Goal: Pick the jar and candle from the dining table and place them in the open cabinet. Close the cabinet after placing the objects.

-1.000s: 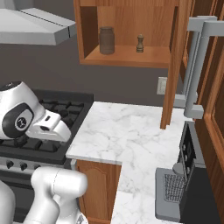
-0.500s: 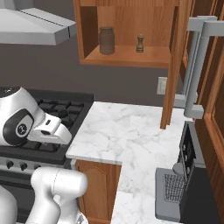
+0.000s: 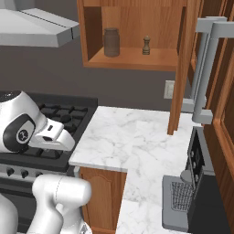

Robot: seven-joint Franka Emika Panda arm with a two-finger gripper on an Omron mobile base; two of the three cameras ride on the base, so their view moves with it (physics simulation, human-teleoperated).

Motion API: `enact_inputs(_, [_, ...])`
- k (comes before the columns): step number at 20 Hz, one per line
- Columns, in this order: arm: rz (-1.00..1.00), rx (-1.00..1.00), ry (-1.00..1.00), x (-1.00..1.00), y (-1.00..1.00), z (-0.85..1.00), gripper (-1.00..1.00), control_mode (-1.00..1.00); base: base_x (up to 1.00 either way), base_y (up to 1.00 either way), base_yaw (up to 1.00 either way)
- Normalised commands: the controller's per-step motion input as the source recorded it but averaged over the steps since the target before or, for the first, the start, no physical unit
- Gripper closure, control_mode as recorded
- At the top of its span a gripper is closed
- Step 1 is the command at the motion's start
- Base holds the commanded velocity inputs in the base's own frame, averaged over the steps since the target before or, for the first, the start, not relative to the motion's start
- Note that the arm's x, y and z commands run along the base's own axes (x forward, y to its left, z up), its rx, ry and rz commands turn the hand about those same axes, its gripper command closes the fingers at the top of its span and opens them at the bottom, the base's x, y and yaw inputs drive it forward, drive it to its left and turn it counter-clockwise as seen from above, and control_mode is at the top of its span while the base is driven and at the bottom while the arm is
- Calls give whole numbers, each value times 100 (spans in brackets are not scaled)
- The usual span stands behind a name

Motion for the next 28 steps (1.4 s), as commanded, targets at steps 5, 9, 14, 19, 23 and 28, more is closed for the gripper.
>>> enact_inputs(5, [0, 0, 0, 0, 0, 0, -100, -100, 0, 0, 0])
enact_inputs(9, [0, 0, 0, 0, 0, 0, -100, -100, 0, 0, 0])
enact_inputs(14, [0, 0, 0, 0, 0, 0, -100, -100, 0, 0, 0])
enact_inputs(19, [0, 0, 0, 0, 0, 0, -100, 100, -2, 0, 0])
enact_inputs(23, [0, 0, 0, 0, 0, 0, -100, 100, -30, 0, 0])
enact_inputs(28, [0, 0, 0, 0, 0, 0, -100, 100, -49, 0, 0])
